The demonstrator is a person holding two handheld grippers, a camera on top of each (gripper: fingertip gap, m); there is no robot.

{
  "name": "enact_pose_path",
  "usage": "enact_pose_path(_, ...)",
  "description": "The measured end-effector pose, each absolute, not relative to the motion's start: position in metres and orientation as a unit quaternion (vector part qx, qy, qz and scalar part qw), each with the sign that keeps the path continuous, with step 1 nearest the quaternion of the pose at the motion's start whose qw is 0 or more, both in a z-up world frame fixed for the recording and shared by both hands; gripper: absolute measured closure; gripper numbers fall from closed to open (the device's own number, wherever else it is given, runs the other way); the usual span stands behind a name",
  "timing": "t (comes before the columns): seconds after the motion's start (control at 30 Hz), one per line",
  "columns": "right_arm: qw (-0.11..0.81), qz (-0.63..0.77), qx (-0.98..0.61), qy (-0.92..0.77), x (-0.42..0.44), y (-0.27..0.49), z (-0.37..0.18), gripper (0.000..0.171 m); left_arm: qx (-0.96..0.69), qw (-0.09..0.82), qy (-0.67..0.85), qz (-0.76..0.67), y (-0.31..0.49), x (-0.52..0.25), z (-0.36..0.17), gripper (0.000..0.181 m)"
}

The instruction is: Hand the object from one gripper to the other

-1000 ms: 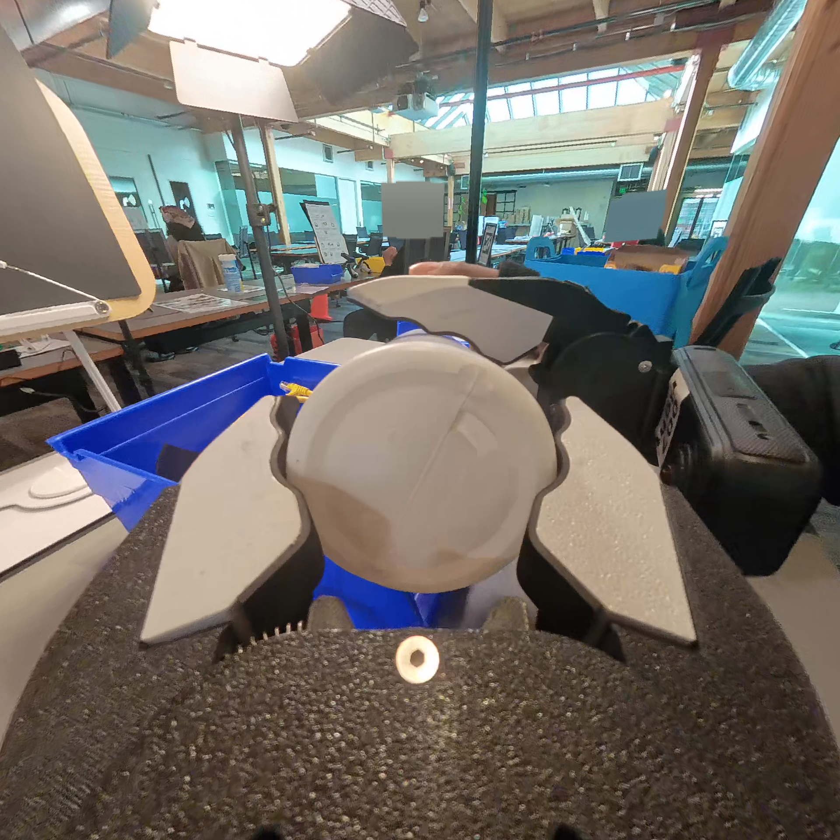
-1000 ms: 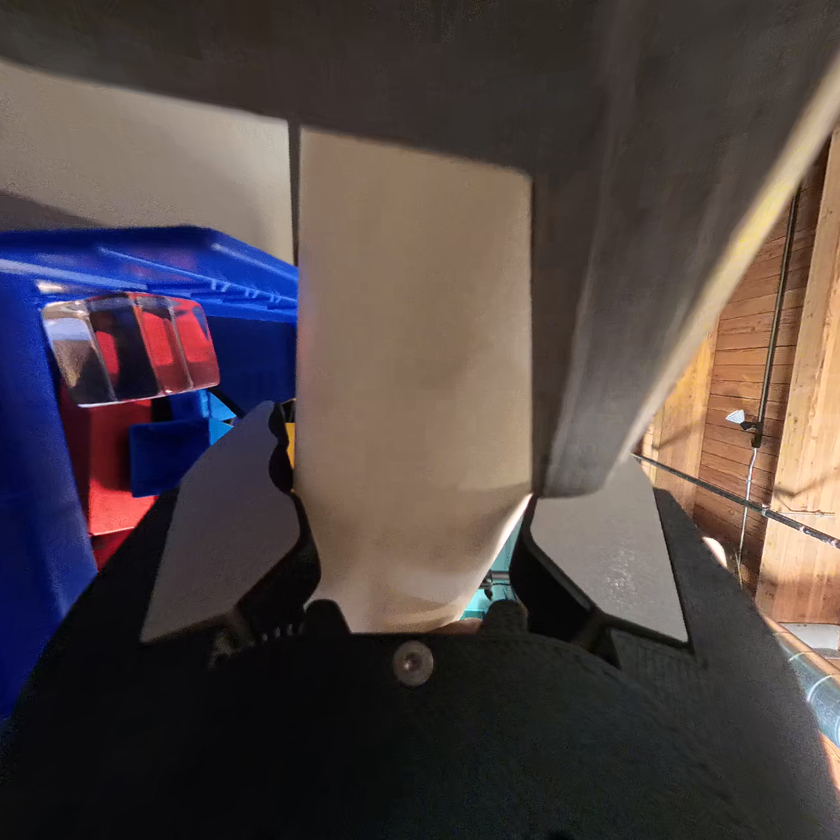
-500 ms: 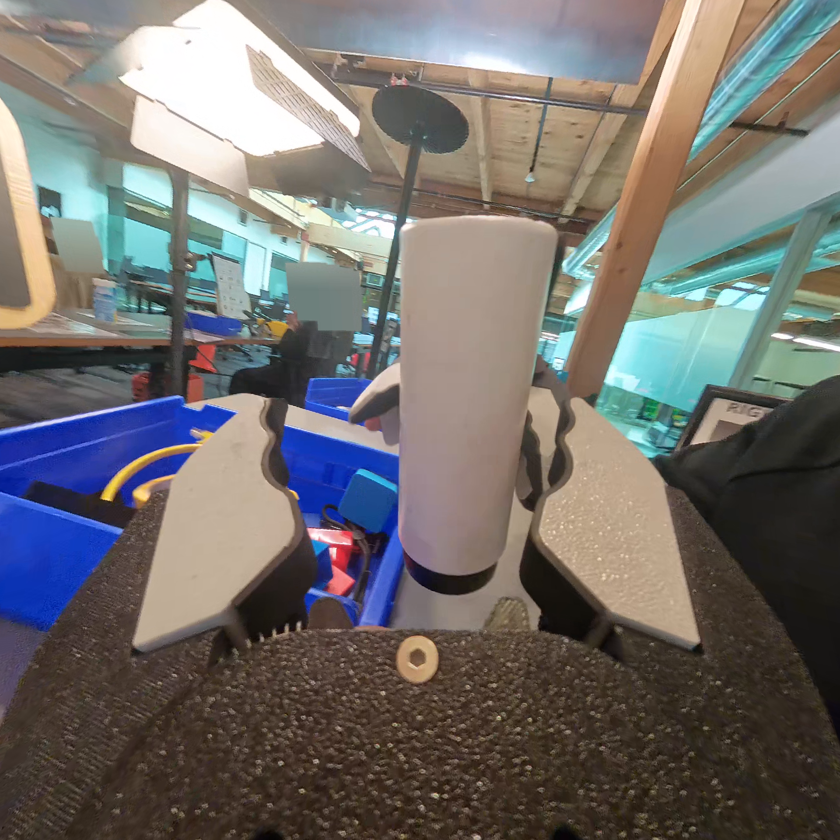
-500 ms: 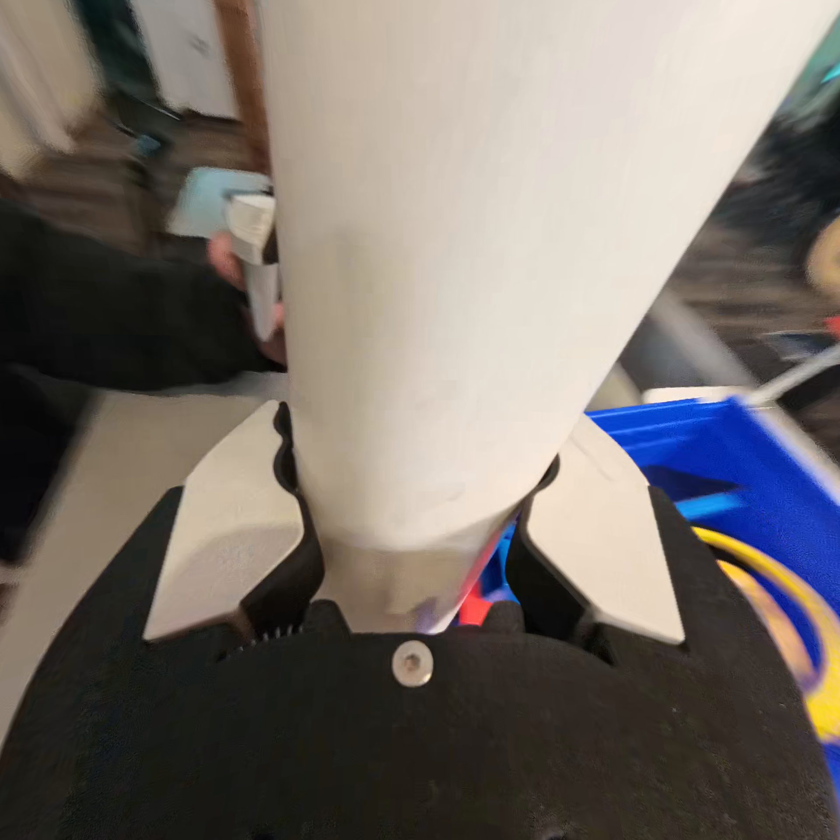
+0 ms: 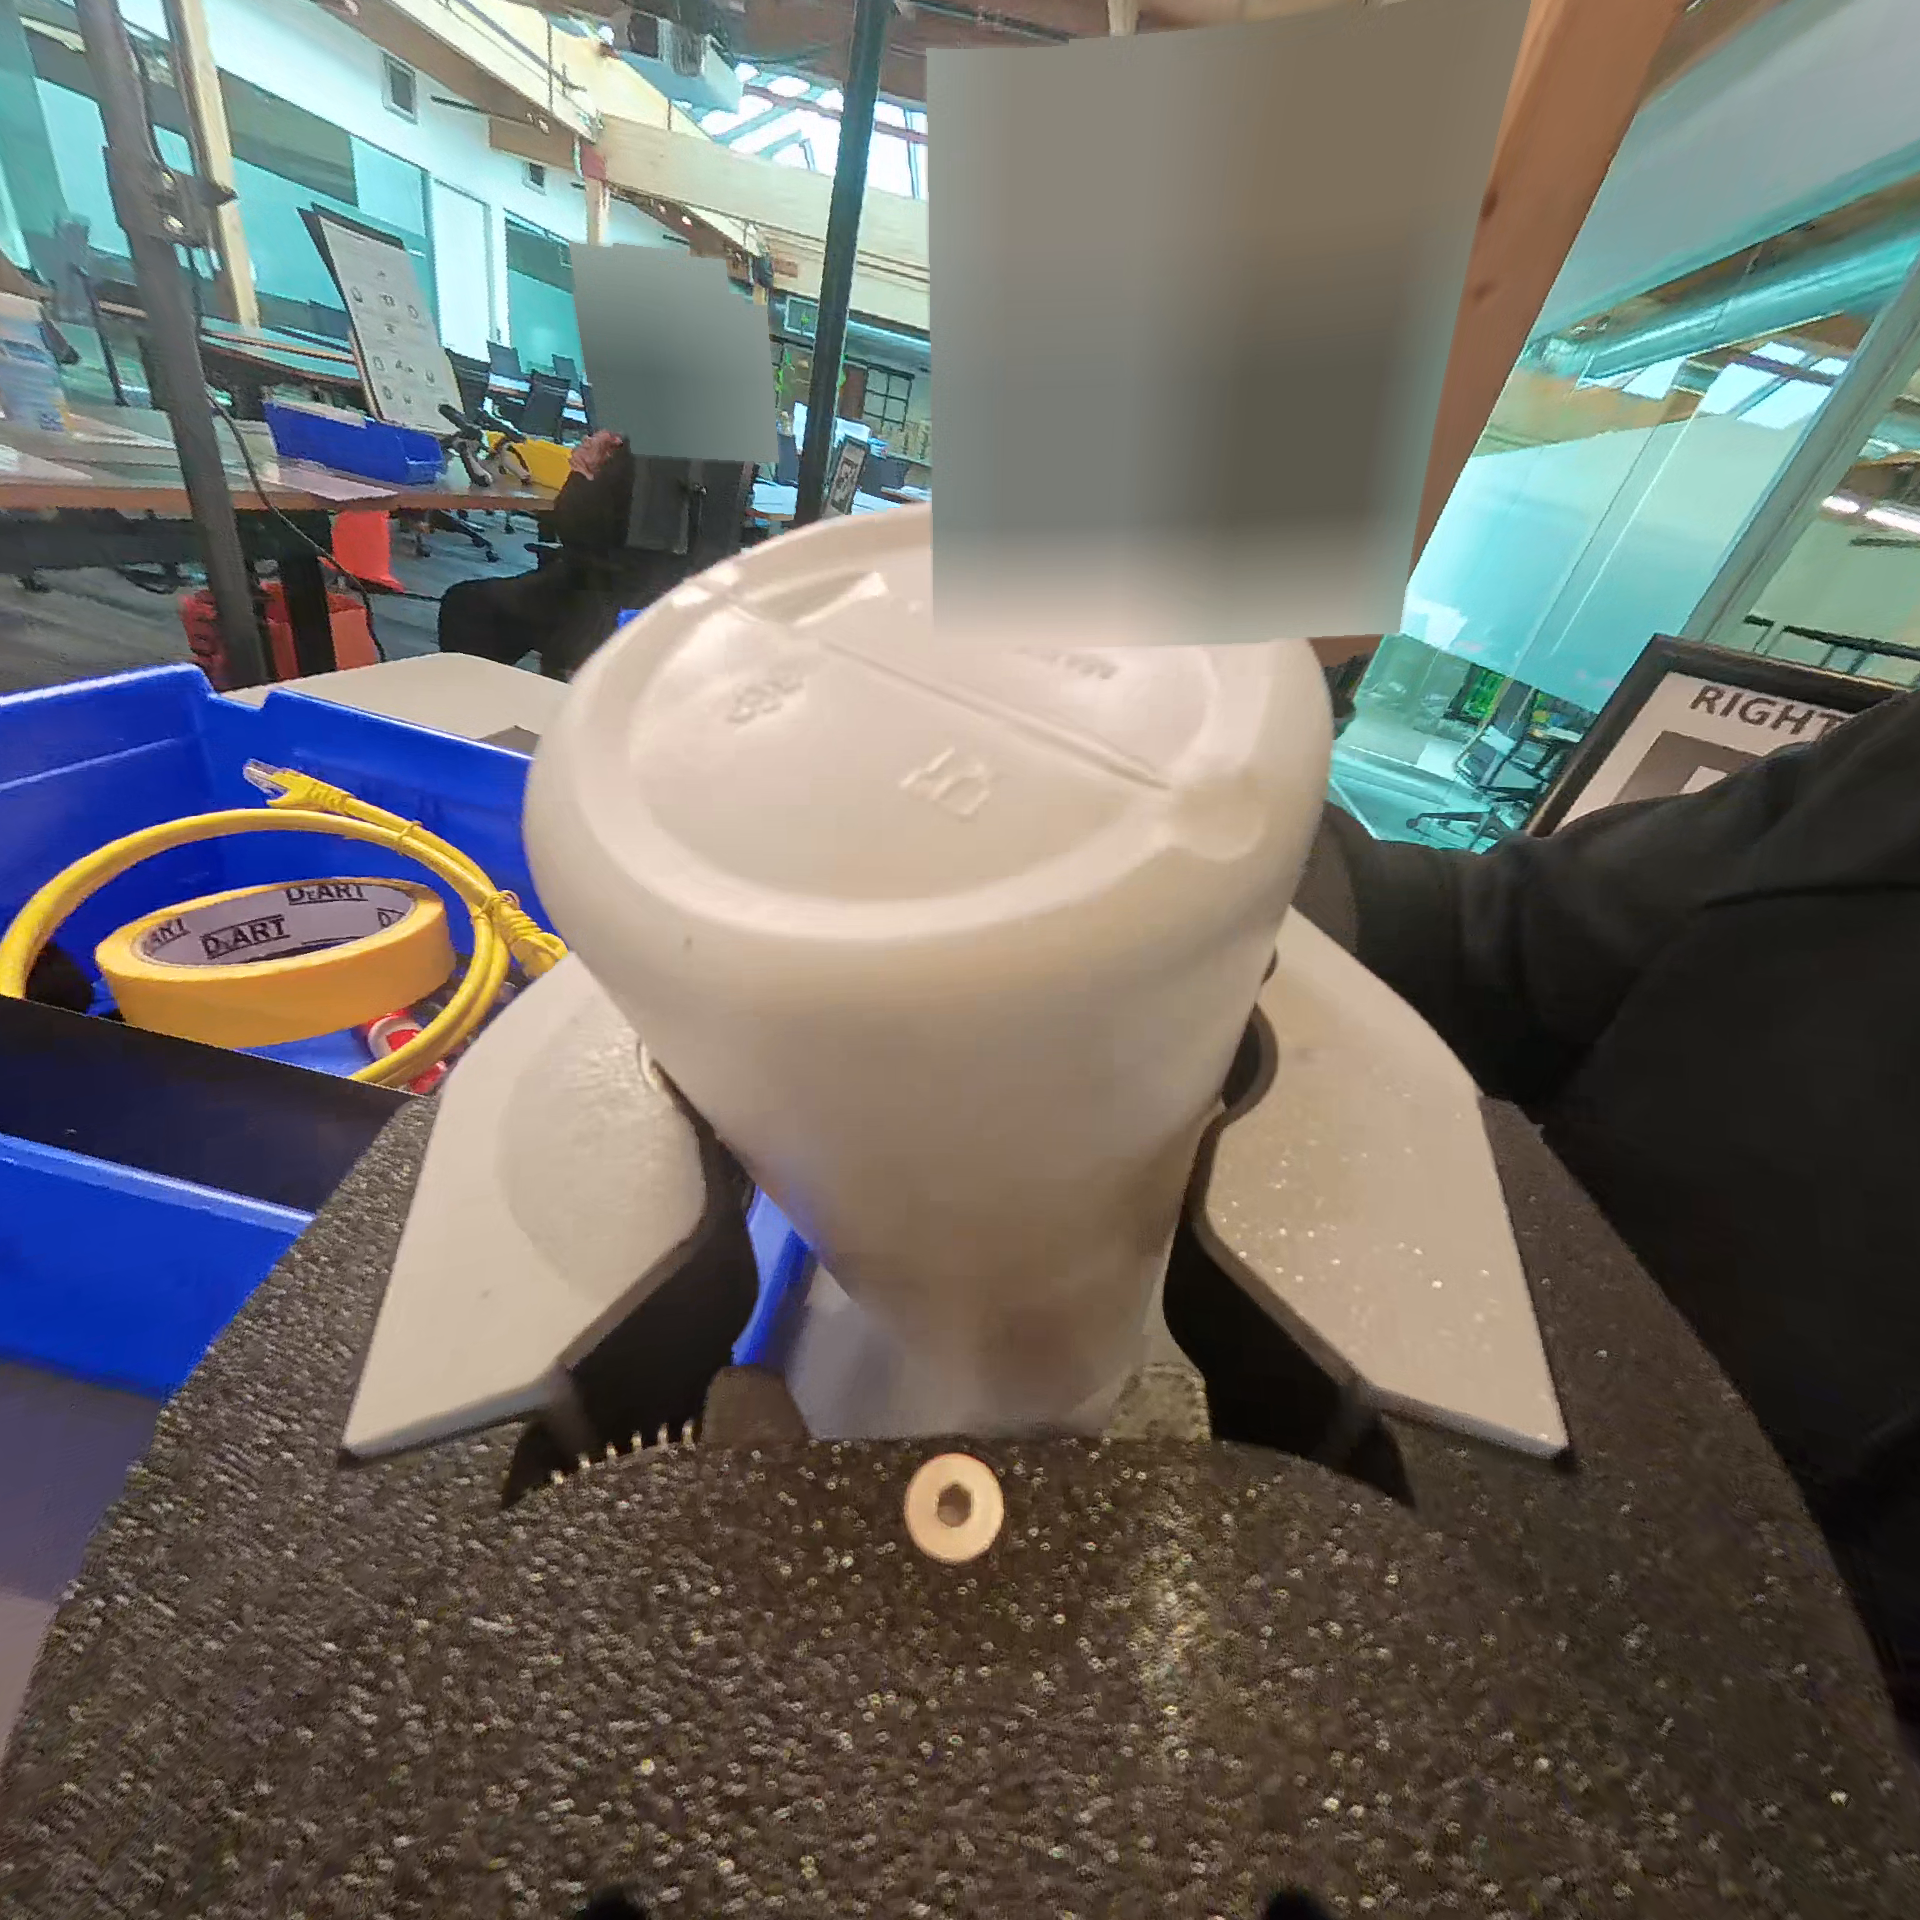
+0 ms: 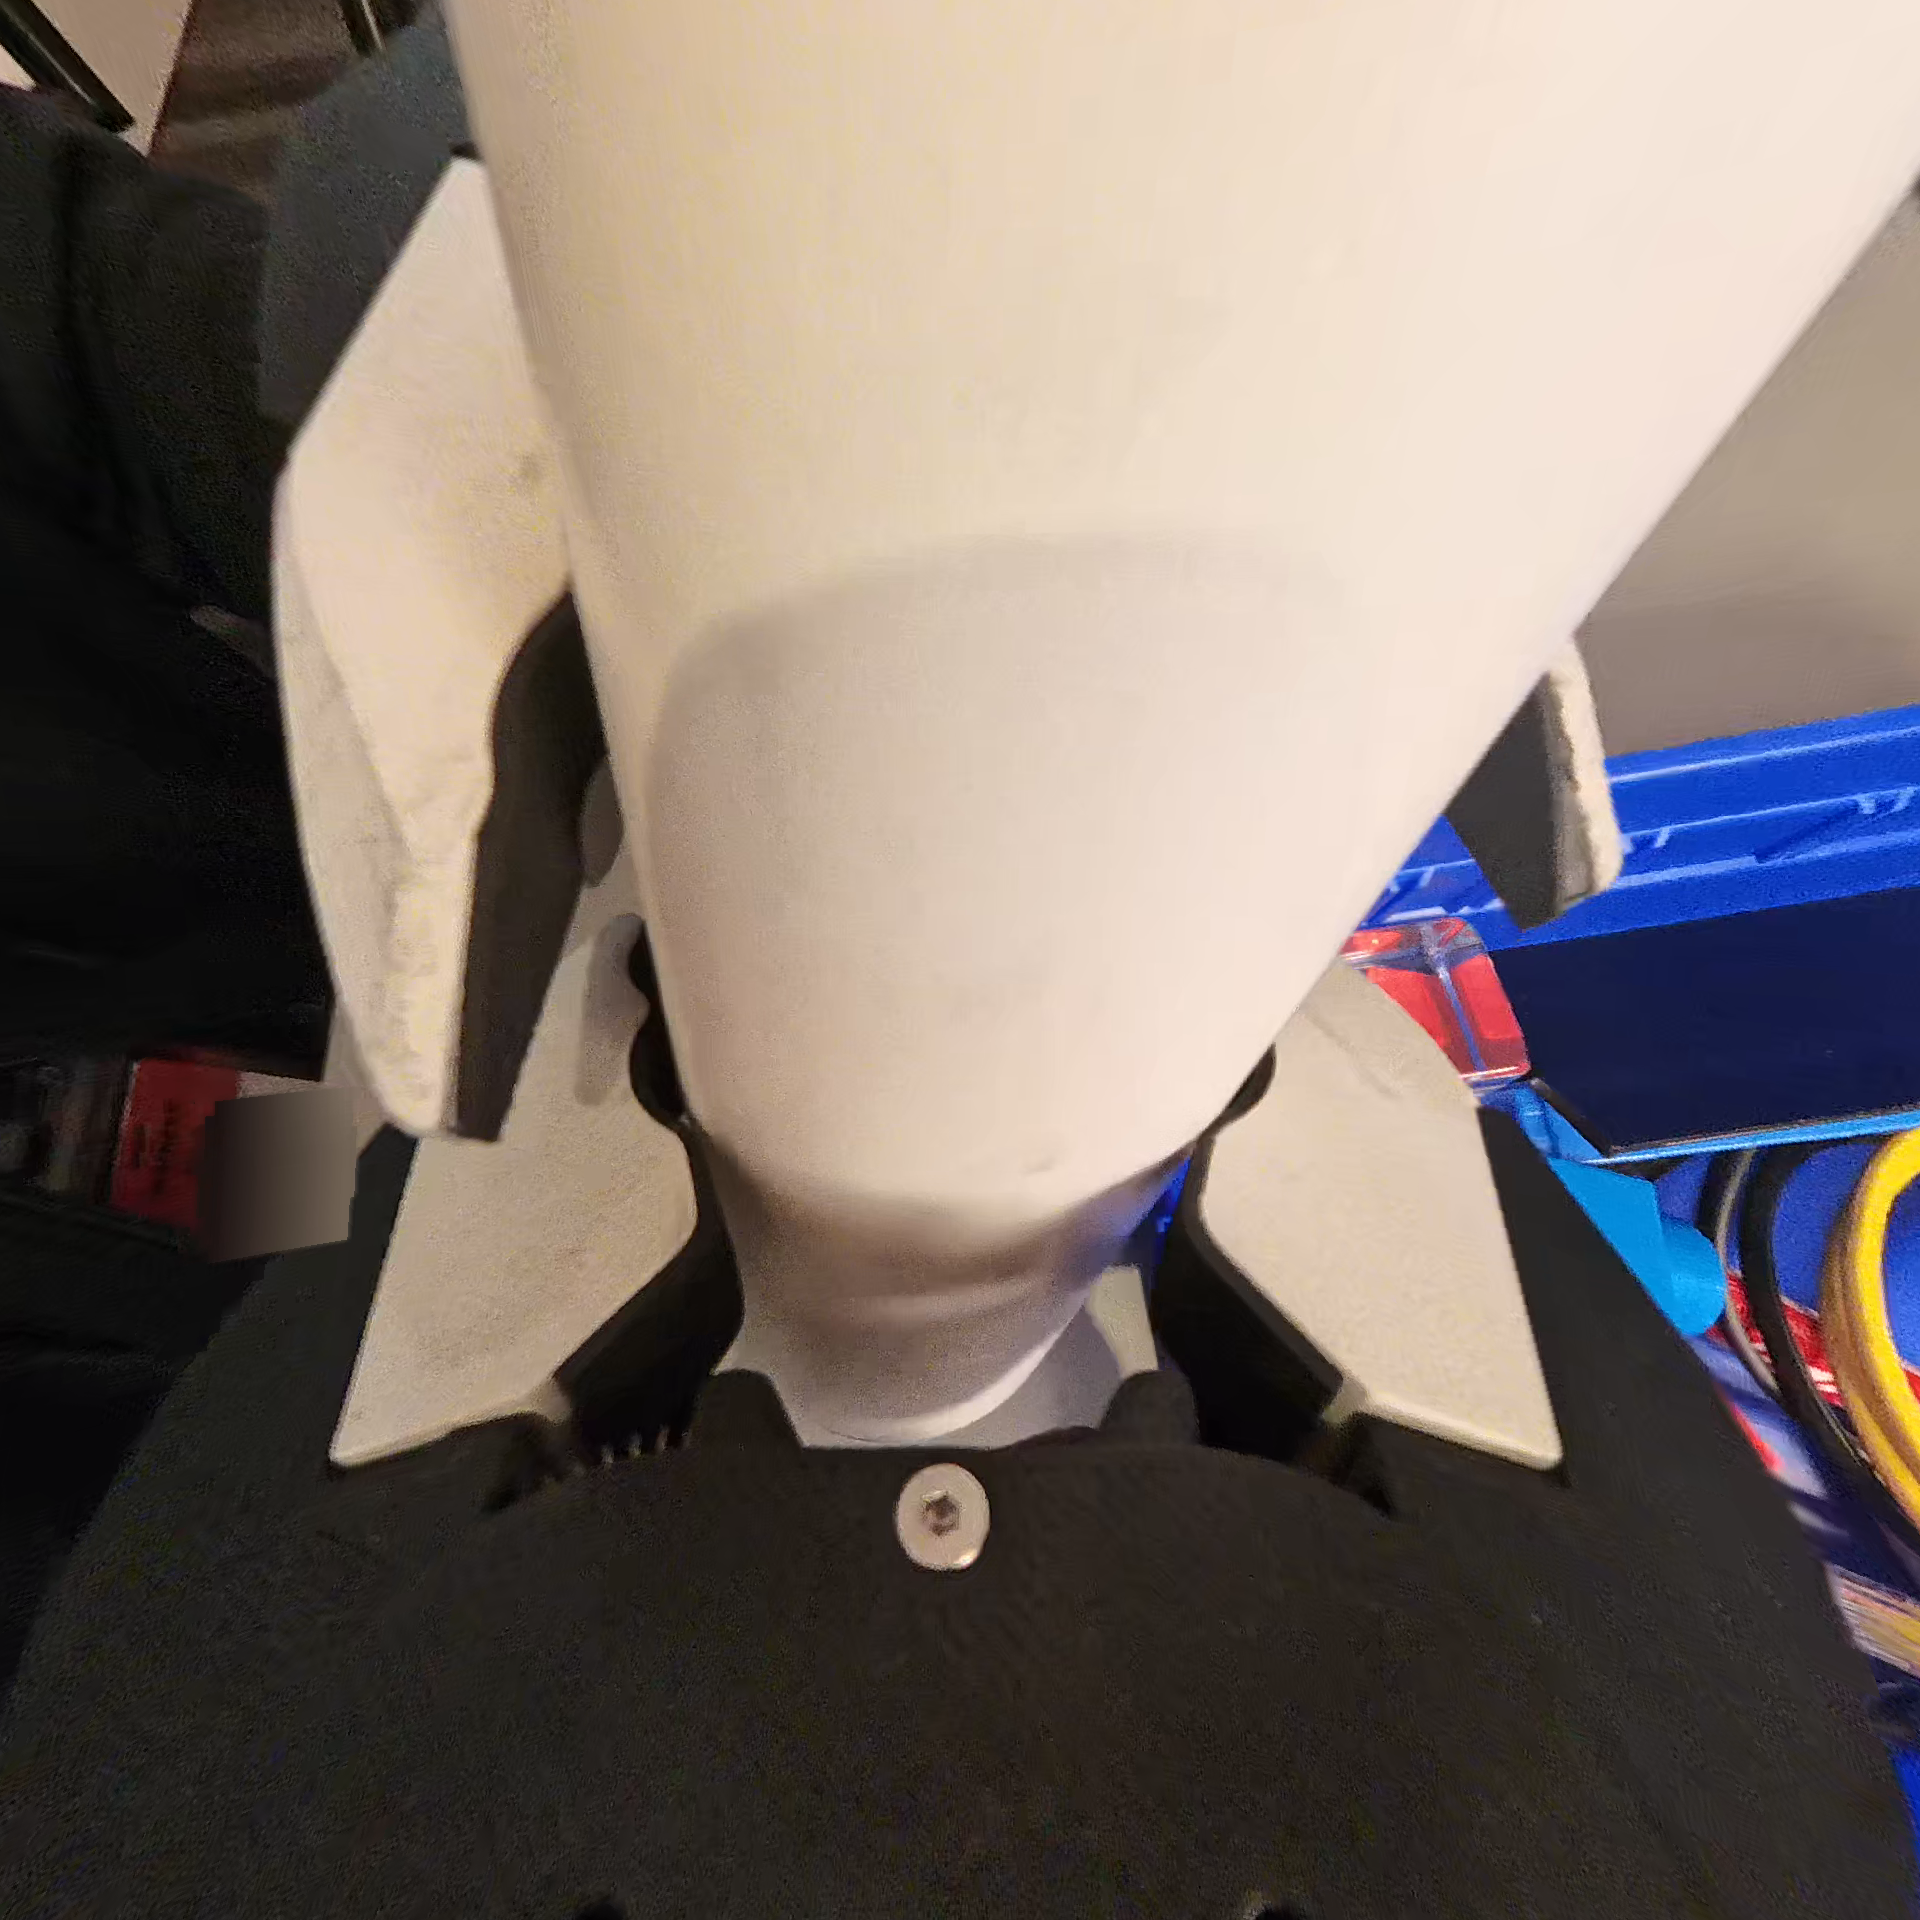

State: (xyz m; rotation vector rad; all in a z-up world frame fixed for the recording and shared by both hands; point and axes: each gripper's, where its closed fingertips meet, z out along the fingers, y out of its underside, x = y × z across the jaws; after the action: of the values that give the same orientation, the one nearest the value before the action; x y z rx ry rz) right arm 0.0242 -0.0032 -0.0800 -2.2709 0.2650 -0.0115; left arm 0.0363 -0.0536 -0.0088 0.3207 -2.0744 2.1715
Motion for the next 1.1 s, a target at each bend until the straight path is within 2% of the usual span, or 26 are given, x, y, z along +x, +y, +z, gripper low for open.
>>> enact_pose_path(0.17, 0.431, -0.105, -0.885, 0.141, 0.049, -0.01, -0.06, 0.077, 0.177, 0.031, -0.624, 0.761, -0.032, 0.064, 0.01, 0.08)
enact_pose_path(0.23, 0.417, -0.173, -0.877, 0.166, 0.063, -0.018, -0.055, 0.066, 0.219, 0.011, -0.58, 0.784, -0.014, 0.08, 0.02, 0.081)
enact_pose_path(0.4, 0.399, -0.316, -0.843, 0.176, 0.072, -0.02, -0.047, 0.06, 0.264, -0.031, -0.497, 0.826, 0.018, 0.096, 0.037, 0.081)
enact_pose_path(0.53, 0.37, -0.411, -0.822, 0.138, 0.071, -0.016, -0.045, 0.055, 0.243, -0.029, -0.503, 0.829, 0.003, 0.082, 0.036, 0.081)
enact_pose_path(0.67, 0.348, -0.427, -0.824, 0.134, 0.067, -0.022, -0.057, 0.064, 0.221, -0.028, -0.52, 0.825, -0.011, 0.07, 0.032, 0.081)
enact_pose_path(0.83, 0.338, -0.409, -0.836, 0.138, 0.058, -0.026, -0.07, 0.065, 0.187, -0.04, -0.525, 0.829, -0.021, 0.054, 0.035, 0.081)
enact_pose_path(0.9, 0.332, -0.411, -0.838, 0.138, 0.056, -0.025, -0.076, 0.06, 0.176, -0.054, -0.531, 0.827, -0.025, 0.049, 0.036, 0.081)
enact_pose_path(1.0, 0.352, -0.403, -0.832, 0.147, 0.054, -0.031, -0.075, 0.064, 0.151, -0.051, -0.556, 0.816, -0.033, 0.043, 0.034, 0.081)
enact_pose_path(1.1, 0.412, -0.341, -0.829, 0.166, 0.04, -0.032, -0.072, 0.068, 0.104, 0.003, -0.566, 0.818, -0.039, 0.026, 0.041, 0.091)
